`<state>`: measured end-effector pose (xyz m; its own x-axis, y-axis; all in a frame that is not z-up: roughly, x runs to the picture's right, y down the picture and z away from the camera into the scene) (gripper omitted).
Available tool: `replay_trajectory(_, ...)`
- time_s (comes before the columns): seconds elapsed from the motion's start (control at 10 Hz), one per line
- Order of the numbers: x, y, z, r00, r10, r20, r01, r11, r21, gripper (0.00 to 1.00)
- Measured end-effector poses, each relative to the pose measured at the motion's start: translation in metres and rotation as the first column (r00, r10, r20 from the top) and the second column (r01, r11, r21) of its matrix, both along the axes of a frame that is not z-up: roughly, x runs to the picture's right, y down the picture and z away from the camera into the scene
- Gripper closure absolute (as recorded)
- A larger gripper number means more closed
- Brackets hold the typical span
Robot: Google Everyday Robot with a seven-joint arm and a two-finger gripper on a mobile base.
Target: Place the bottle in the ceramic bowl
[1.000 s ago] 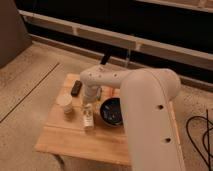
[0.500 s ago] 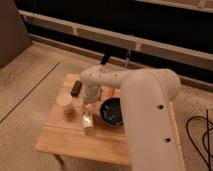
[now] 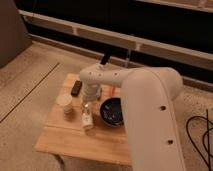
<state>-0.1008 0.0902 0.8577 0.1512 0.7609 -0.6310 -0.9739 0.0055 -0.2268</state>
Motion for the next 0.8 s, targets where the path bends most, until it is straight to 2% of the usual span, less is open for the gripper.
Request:
replay_trajectory(0.2, 0.002, -0.014, -0.014, 1.000, 0.002, -0.006, -0.002, 0.9990, 0.045, 1.00)
replay_trajectory(0.4, 0.015, -0.025, -0.035, 0.999, 0.018, -0.036, -0.014, 0.9955, 0.094, 1.00)
replay_trajectory(0.6, 0.035, -0.032, -0.055, 0.996, 0.056, -0.071, -0.046, 0.9903, 0.131, 1.00)
replay_trajectory(0.8, 0.069, -0.034, -0.078, 0.985, 0.121, -0.126, -0.099, 0.9812, 0.166, 1.00)
